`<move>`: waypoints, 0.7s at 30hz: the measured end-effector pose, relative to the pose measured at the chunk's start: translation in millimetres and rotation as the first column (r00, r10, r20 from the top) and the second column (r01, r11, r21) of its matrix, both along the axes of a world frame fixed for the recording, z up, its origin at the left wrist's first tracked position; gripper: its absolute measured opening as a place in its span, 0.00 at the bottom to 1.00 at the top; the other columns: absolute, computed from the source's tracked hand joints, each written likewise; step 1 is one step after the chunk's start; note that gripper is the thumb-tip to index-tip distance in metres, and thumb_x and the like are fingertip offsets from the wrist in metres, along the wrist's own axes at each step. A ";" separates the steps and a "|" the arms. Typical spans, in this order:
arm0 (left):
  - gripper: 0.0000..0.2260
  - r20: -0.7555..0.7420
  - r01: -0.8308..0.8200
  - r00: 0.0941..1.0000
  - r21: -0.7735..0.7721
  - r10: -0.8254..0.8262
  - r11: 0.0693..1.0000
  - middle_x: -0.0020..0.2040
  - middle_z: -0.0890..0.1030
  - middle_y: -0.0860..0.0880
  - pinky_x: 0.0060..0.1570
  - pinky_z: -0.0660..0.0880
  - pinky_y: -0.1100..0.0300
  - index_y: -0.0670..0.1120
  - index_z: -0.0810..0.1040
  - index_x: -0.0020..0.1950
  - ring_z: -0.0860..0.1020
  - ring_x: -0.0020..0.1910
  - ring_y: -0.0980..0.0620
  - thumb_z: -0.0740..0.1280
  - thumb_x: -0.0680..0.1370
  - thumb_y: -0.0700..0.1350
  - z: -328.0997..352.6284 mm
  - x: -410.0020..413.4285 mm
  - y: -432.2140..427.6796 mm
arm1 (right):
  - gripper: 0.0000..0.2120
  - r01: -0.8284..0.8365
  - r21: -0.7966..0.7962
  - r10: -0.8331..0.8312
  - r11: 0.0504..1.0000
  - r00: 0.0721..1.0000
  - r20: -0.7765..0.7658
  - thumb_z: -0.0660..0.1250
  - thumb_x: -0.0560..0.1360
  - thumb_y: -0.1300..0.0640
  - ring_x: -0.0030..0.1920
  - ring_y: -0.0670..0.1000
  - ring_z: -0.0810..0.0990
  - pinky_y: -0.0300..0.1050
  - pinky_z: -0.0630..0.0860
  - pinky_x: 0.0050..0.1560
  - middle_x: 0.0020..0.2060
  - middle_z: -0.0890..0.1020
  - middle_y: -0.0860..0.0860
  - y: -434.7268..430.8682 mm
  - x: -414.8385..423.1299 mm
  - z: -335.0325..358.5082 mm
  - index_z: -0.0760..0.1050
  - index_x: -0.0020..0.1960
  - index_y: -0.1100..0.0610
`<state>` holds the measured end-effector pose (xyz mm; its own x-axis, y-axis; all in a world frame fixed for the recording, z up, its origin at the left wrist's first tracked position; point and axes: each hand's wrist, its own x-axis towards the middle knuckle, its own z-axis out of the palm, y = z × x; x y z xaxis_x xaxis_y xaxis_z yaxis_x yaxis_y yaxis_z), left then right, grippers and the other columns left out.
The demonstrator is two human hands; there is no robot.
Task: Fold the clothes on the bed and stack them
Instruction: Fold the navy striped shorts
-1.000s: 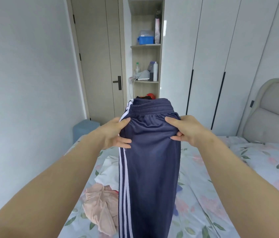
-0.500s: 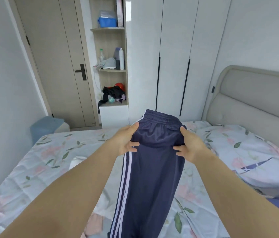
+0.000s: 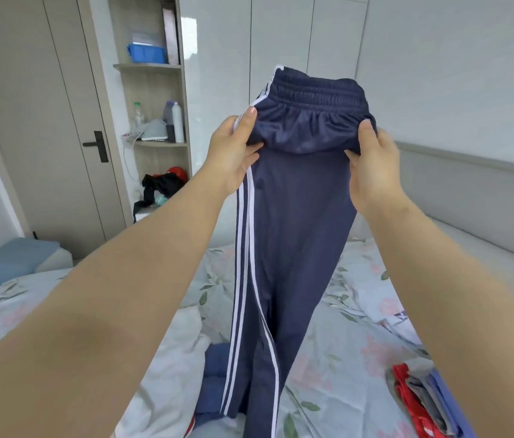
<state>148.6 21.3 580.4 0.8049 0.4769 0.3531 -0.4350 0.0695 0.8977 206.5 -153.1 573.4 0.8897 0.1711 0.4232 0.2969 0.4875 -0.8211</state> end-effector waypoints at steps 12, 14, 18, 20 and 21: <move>0.11 0.000 0.088 0.996 0.048 -0.088 0.995 0.62 0.73 0.49 0.61 0.73 0.47 0.50 0.72 0.50 0.77 0.59 0.40 0.60 0.80 0.57 16.7 -113.6 -28.8 | 0.12 0.166 -0.090 -0.153 0.982 0.979 0.134 0.57 0.81 0.52 0.43 0.44 0.73 0.37 0.71 0.55 0.40 0.75 0.43 -39.0 -128.9 22.0 0.70 0.40 0.52; 0.11 -0.053 0.124 0.991 0.033 -0.122 0.992 0.65 0.73 0.48 0.56 0.76 0.50 0.51 0.72 0.51 0.78 0.58 0.41 0.60 0.79 0.57 5.6 -131.8 -34.5 | 0.11 0.209 -0.139 -0.194 0.968 0.974 0.116 0.58 0.81 0.51 0.44 0.44 0.72 0.34 0.71 0.50 0.39 0.75 0.42 -46.8 -149.5 14.0 0.70 0.41 0.50; 0.09 -0.139 0.124 0.983 0.022 -0.120 0.992 0.57 0.77 0.52 0.43 0.76 0.60 0.52 0.73 0.49 0.82 0.47 0.52 0.61 0.79 0.57 -19.0 -162.5 -46.5 | 0.12 0.285 -0.234 -0.269 0.929 0.958 0.099 0.60 0.80 0.50 0.37 0.44 0.70 0.34 0.69 0.41 0.36 0.73 0.43 -64.9 -181.5 -9.0 0.69 0.39 0.51; 0.09 -0.198 0.087 0.977 0.046 -0.076 0.995 0.47 0.77 0.54 0.35 0.74 0.63 0.52 0.73 0.46 0.81 0.35 0.57 0.62 0.79 0.57 -32.1 -176.3 -51.7 | 0.14 0.315 -0.292 -0.302 0.903 0.949 0.091 0.62 0.79 0.49 0.34 0.47 0.62 0.40 0.63 0.37 0.33 0.66 0.47 -75.0 -190.8 -26.4 0.64 0.37 0.52; 0.10 -0.236 0.074 0.970 0.060 -0.058 0.995 0.43 0.75 0.53 0.32 0.73 0.64 0.52 0.74 0.45 0.78 0.29 0.58 0.62 0.79 0.57 -40.6 -182.0 -53.2 | 0.16 0.325 -0.313 -0.314 0.892 0.945 0.086 0.63 0.78 0.49 0.33 0.48 0.60 0.41 0.59 0.35 0.32 0.63 0.47 -79.8 -194.8 -36.3 0.62 0.36 0.52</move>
